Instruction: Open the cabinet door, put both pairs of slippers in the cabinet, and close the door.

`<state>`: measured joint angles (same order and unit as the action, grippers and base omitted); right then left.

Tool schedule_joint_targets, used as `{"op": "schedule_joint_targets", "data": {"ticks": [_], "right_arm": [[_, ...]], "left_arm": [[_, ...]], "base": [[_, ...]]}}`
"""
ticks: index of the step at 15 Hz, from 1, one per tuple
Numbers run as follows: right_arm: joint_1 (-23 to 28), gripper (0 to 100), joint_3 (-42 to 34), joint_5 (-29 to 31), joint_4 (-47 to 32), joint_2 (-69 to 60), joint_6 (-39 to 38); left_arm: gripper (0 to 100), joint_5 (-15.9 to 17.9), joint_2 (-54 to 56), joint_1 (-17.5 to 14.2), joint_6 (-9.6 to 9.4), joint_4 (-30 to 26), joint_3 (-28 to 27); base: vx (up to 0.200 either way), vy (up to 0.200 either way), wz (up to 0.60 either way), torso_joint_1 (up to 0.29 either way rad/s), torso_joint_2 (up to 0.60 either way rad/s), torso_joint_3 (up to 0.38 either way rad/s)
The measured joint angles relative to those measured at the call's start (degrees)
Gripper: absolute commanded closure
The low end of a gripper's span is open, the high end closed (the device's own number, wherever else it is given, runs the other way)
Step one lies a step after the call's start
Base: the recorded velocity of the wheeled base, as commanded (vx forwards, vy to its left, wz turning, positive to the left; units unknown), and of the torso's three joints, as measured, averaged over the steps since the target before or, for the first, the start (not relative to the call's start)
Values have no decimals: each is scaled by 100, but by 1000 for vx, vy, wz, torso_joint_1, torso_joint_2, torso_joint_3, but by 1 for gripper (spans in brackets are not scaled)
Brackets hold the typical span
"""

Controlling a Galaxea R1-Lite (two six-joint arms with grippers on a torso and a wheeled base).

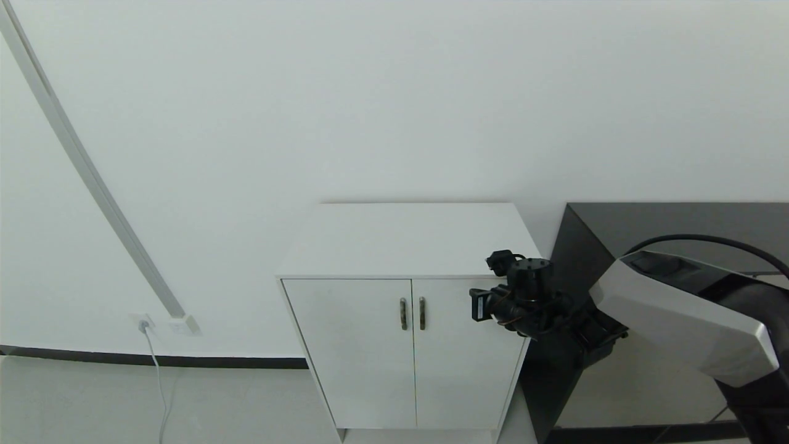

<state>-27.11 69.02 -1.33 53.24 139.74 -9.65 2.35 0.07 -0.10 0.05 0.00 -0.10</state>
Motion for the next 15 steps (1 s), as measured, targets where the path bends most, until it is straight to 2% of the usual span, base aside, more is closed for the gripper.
{"op": "schedule_joint_targets", "data": {"ticks": [5, 7, 15], "right_arm": [[-39, 100, -1765, -15, 952, -1002, 6], [24, 100, -2397, 13, 1064, -1508, 33], [1688, 100, -4478, 22, 1092, -3536, 508]], "left_arm": [[100, 2, 0, 2, 0, 0, 0], [100, 2, 0, -1, -5, 0, 0], [100, 0, 0, 2, -5, 0, 0]], "base": [[0, 0, 0, 0, 0, 0], [0, 0, 0, 0, 0, 0], [0, 0, 0, 0, 0, 0]]}}
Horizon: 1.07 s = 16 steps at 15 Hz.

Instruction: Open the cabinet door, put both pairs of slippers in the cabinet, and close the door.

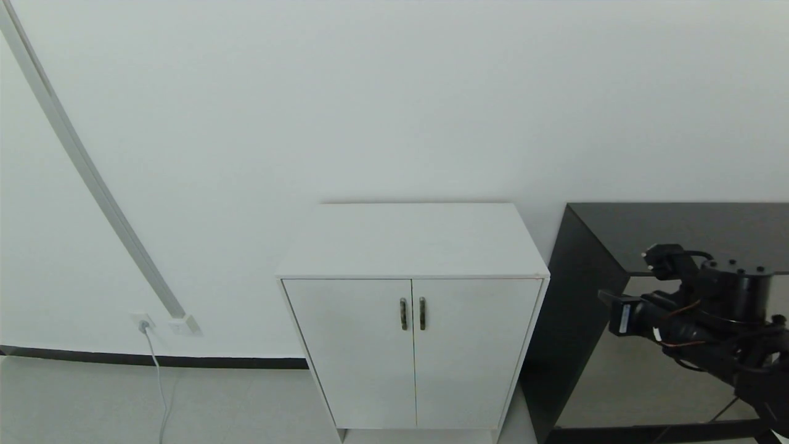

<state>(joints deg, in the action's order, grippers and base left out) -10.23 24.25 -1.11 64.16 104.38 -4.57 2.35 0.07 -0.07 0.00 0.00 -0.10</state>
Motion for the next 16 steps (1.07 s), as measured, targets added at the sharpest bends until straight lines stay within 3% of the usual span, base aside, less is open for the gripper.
{"op": "schedule_joint_targets", "data": {"ticks": [7, 13, 16], "right_arm": [[221, 100, -2193, -17, -315, -1910, 446], [306, 100, -2389, -294, -3547, -4454, 612], [315, 100, -2398, -483, -4754, -5498, 627]], "left_arm": [[100, 2, 0, 0, 5, 0, 0], [100, 2, 0, 0, 2, 0, 0], [100, 0, 0, 0, 5, 0, 0]], "base": [[0, 0, 0, 0, 0, 0], [0, 0, 0, 0, 0, 0], [0, 0, 0, 0, 0, 0]]}}
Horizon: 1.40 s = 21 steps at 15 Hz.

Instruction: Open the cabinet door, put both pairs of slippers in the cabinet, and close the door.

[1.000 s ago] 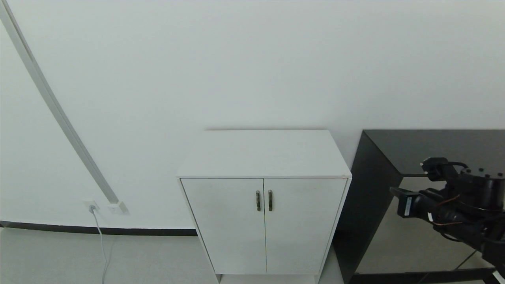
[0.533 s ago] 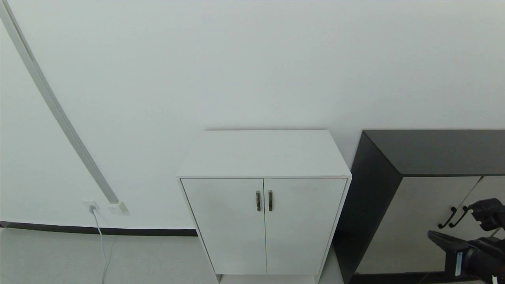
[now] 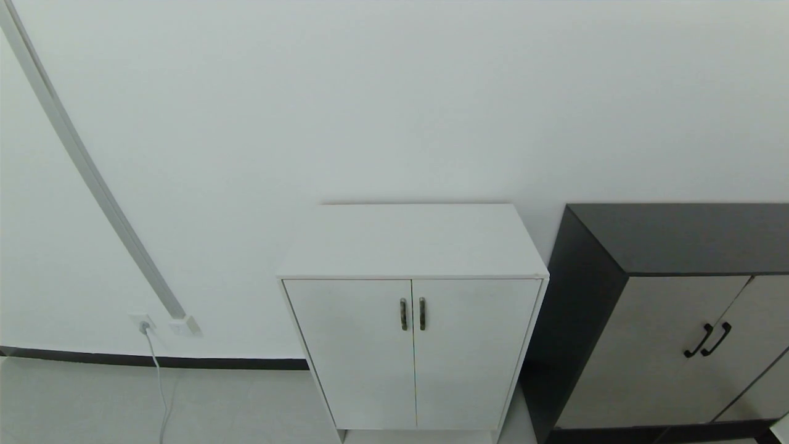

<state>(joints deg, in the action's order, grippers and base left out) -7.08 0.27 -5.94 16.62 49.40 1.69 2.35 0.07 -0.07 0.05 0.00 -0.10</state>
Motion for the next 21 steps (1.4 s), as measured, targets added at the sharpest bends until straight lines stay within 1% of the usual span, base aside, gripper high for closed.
{"op": "schedule_joint_targets", "data": {"ticks": [3, 8, 11, 16, 21], "right_arm": [[-20, 100, -20, -60, -707, -618, 5], [-156, 100, -24, -71, -1437, -1357, 7], [-176, 100, -17, -41, -1490, -1687, -11], [-149, 100, -22, 283, -1662, -2533, -129], [83, 100, -27, 316, -1669, -3680, -194]], "left_arm": [[100, 0, 0, 0, 2, 0, 0], [100, 2, 0, 0, 5, 0, 0], [100, 2, 0, 0, 2, 0, 0], [100, 2, 0, 0, 2, 0, 0], [100, 0, 0, 0, 2, 0, 0]], "base": [[0, 0, 0, 0, 0, 0], [0, 0, 0, 0, 0, 0], [0, 0, 0, 0, 0, 0], [0, 0, 0, 0, 0, 0], [0, 0, 0, 0, 0, 0]]}}
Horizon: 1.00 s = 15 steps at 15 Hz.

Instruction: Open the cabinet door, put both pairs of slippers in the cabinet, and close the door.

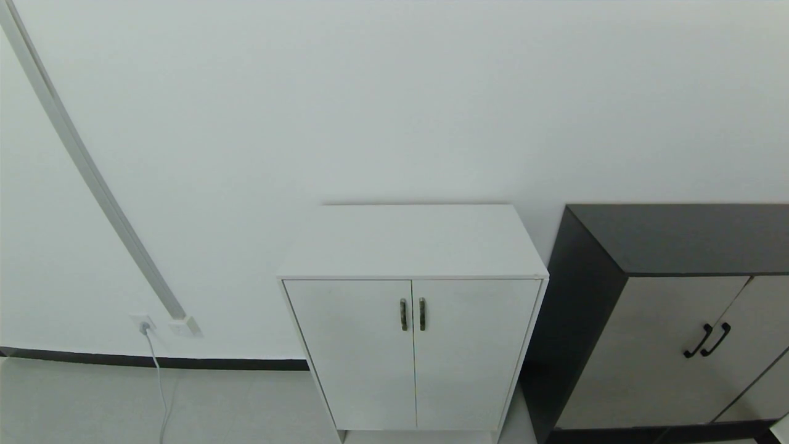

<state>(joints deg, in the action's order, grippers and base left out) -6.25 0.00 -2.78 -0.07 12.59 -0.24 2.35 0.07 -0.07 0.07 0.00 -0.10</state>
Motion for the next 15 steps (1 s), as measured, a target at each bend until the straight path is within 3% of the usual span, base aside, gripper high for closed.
{"op": "schedule_joint_targets", "data": {"ticks": [8, 12, 15], "right_arm": [[562, 100, 10, 289, -9, -942, 29], [639, 100, 2, 770, 45, -1211, -503], [644, 100, 0, 797, 62, -1257, -541]], "left_arm": [[100, 2, 0, 0, 0, 0, 0], [100, 5, 0, 0, -17, 0, 0], [100, 2, 0, 0, -17, 0, 5]], "base": [[0, 0, 0, 0, 0, 0], [0, 0, 0, 0, 0, 0], [0, 0, 0, 0, 0, 0]]}}
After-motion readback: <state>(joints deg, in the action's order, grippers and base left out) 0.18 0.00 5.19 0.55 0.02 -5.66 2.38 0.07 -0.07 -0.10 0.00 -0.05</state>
